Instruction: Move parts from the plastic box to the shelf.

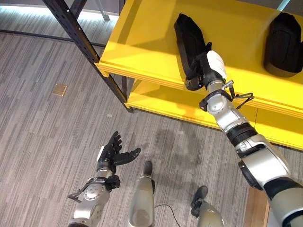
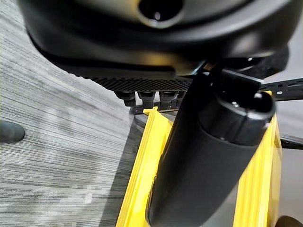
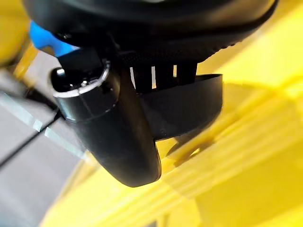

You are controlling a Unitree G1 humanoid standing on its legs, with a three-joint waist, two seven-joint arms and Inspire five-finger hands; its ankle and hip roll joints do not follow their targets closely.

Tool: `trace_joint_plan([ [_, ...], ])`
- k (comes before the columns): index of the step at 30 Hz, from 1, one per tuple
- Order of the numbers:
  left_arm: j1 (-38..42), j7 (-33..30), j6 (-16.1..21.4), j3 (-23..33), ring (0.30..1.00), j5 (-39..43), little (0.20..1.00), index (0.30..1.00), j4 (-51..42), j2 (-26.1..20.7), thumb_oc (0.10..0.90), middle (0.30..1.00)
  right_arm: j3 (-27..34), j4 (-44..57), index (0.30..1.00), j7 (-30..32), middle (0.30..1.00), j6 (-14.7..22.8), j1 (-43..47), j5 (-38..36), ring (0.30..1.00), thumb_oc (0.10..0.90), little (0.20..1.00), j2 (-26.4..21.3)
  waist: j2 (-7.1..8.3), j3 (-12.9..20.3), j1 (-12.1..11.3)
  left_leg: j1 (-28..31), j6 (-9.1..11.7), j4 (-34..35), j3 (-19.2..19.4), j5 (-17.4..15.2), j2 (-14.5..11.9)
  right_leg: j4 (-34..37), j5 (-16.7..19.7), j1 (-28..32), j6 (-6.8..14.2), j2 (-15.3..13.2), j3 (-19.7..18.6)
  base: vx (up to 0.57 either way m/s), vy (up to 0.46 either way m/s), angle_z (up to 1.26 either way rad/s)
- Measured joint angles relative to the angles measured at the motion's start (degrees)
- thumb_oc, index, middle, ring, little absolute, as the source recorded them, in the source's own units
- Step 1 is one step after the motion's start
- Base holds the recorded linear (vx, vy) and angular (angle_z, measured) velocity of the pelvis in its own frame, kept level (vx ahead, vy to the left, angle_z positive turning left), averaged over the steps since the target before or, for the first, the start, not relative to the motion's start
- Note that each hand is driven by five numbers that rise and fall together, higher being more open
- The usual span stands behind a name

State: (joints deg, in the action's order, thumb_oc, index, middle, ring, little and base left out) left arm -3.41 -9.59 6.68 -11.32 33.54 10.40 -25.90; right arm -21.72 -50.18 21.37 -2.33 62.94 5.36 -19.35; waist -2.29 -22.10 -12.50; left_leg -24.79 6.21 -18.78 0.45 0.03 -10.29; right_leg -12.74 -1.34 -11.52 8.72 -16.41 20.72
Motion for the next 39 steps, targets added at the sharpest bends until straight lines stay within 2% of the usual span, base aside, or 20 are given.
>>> trace_joint_plan([
  [3, 0.4, 0.0, 0.0, -0.5, 1.000, 0.0, 1.000, 1.000, 0.1, 0.0, 0.900, 1.000, 1.9, 0.0, 0.300, 0.8, 0.300, 0.2, 0.3, -5.0, 0.300, 0.400, 0.300, 0.5, 0.00, 0.0, 0.0, 0.0, -0.1, 0.0, -0.3, 0.1, 0.3, -0.5, -0.2, 0.0, 0.1, -0.3, 0.2, 0.00, -0.007, 0.06],
  [8, 0.4, 0.1, 0.0, -0.8, 1.000, 0.0, 1.000, 1.000, 0.1, -0.2, 0.900, 1.000, 2.0, -0.5, 0.300, 1.1, 0.300, 0.7, 0.7, -7.9, 0.300, 0.400, 0.300, 0.5, 0.00, 0.0, -0.2, -0.1, -0.2, 0.0, -0.4, 0.2, 0.4, -0.6, -0.2, 0.0, 0.1, -0.4, 0.3, 0.00, 0.000, 0.00],
  [21, 0.3, 0.3, 0.0, -0.9, 1.000, 0.0, 1.000, 1.000, 0.1, -0.4, 0.900, 1.000, 2.1, -2.4, 0.300, 1.7, 0.300, 0.6, 3.5, -8.9, 0.300, 0.400, 0.300, -0.5, -0.05, 0.0, -0.3, -0.6, -0.3, 0.1, -0.9, 0.3, 0.9, -0.5, -0.3, -0.1, 0.3, -0.7, 0.9, 0.01, -0.003, 0.02],
  [23, 0.2, 0.2, 0.0, -0.9, 1.000, 0.0, 1.000, 1.000, 0.1, -0.4, 0.900, 1.000, 2.1, -2.6, 0.300, 1.7, 0.300, 0.6, 3.7, -8.9, 0.300, 0.400, 0.300, -1.3, -0.05, 0.0, -0.3, -0.9, -0.3, 0.1, -1.0, 0.3, 1.0, -0.4, -0.3, -0.2, 0.4, -0.8, 1.0, 0.01, 0.000, 0.06],
  [24, 0.2, 0.3, -0.1, -0.9, 1.000, 0.0, 1.000, 1.000, 0.0, -0.8, 0.900, 1.000, 1.9, -7.1, 0.300, 1.7, 0.300, 0.0, 7.1, -8.8, 0.300, 0.400, 0.300, -2.6, -0.07, 0.0, -0.4, -1.1, -0.4, 0.1, -1.0, 0.3, 1.5, -0.4, -0.1, -0.3, 0.6, -1.2, 1.2, 0.01, 0.003, 0.07],
  [27, 0.1, 0.3, 0.0, -0.9, 1.000, 0.3, 1.000, 1.000, 0.1, -2.4, 0.900, 1.000, 1.6, -11.1, 0.300, 1.7, 0.300, -0.6, 10.6, -8.8, 0.300, 0.400, 0.300, -6.0, -0.07, 0.0, -0.6, -1.4, -0.5, 0.1, -1.3, 0.4, 1.7, -0.3, 0.0, -0.2, 0.8, -1.3, 1.6, 0.00, 0.006, 0.07],
  [39, 0.2, 0.3, 0.0, -0.8, 1.000, 2.1, 1.000, 1.000, 0.0, -2.6, 0.900, 1.000, -0.4, -15.3, 0.300, 2.2, 0.300, -1.0, 11.8, -8.7, 0.300, 0.400, 0.300, -11.1, -0.06, 0.0, -0.2, -1.7, -0.5, 0.1, -1.7, 0.4, 1.8, -0.1, 0.0, -0.2, 0.8, -1.2, 2.0, 0.00, 0.000, 0.00],
])
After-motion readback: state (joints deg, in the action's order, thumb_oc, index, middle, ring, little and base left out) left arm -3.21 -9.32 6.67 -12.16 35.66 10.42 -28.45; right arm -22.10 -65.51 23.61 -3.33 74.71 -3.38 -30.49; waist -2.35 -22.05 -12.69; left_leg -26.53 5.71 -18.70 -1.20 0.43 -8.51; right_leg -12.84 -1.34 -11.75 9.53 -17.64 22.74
